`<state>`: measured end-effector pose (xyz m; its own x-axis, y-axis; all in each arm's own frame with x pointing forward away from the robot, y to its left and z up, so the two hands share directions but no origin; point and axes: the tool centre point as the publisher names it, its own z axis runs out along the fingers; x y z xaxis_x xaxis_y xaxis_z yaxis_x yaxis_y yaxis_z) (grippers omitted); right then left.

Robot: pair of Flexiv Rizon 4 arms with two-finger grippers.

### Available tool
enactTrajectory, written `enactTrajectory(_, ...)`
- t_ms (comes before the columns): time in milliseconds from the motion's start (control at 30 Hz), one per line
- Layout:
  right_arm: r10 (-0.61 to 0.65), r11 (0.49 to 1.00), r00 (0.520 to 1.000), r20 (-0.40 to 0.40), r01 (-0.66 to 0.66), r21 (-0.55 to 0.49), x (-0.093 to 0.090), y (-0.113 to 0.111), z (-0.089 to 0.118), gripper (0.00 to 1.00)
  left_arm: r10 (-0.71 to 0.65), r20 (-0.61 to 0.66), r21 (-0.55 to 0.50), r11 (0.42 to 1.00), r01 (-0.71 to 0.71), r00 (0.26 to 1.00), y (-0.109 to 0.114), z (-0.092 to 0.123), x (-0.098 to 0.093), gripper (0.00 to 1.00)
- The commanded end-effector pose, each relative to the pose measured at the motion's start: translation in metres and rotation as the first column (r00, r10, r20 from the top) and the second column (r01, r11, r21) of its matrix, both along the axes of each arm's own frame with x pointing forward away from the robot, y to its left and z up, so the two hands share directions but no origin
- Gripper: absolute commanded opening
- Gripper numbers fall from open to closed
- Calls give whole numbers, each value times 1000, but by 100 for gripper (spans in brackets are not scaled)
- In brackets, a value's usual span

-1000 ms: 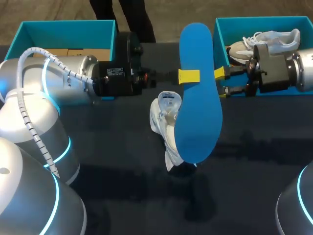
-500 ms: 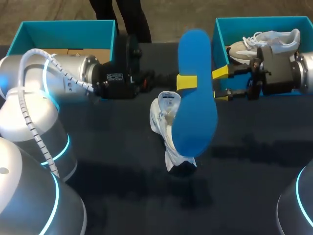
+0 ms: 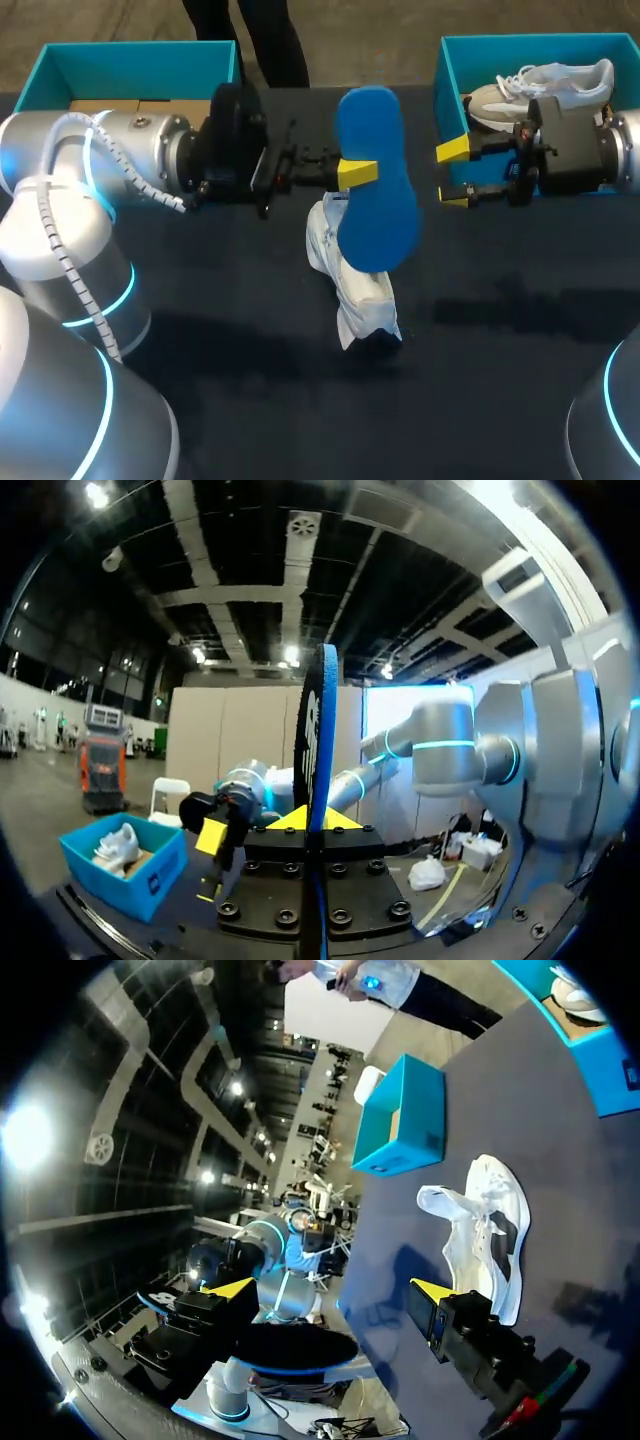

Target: Take the shoe out of the shoebox, open the shoe tongue, remove and reinsert the insole, then place the shoe into the shoebox

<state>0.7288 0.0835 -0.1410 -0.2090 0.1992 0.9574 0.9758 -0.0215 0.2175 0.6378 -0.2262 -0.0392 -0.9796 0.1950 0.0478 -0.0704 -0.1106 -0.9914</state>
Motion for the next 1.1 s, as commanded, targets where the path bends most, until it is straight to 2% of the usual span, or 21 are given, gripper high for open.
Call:
enactTrajectory(33,-2,1000,1000,0,2,-2,-1,1,0,100,0,321,-21,1000,7,947,13,-2,7,0)
enactTrajectory(133,-2,1000,1000,0,2,-2,-1,1,0,100,-4,368,-36,999,19,930,16,-3,9,0)
enactTrajectory(767,-2,1000,1000,0,2,-2,-1,1,0,100,0,365,-27,1000,10,931,17,-4,10,0)
enactTrajectory(800,-2,1000,1000,0,2,-2,-1,1,0,100,6,427,-29,1000,7,904,18,-8,10,0)
enactTrajectory(833,-2,1000,1000,0,2,-2,-1,1,0,100,-14,530,-16,1000,26,848,20,-13,11,0)
enactTrajectory(900,-2,1000,1000,0,2,-2,-1,1,0,100,27,554,-61,998,9,832,21,-18,12,0)
enactTrajectory(933,-2,1000,1000,0,2,-2,-1,1,0,100,6,638,-33,999,19,770,21,-23,14,0)
enactTrajectory(967,-2,1000,1000,0,2,-2,-1,1,0,100,20,644,-45,999,12,765,21,-26,15,0)
enactTrajectory(1033,-2,1000,1000,0,2,-2,-1,1,0,100,33,726,-48,999,4,687,21,-33,19,0)
enactTrajectory(1067,-2,1000,1000,0,2,-2,-1,1,0,100,40,785,-56,998,6,619,21,-37,21,0)
enactTrajectory(1100,-2,1000,1000,0,2,-2,-1,1,0,100,50,789,-57,998,-8,612,21,-40,23,0)
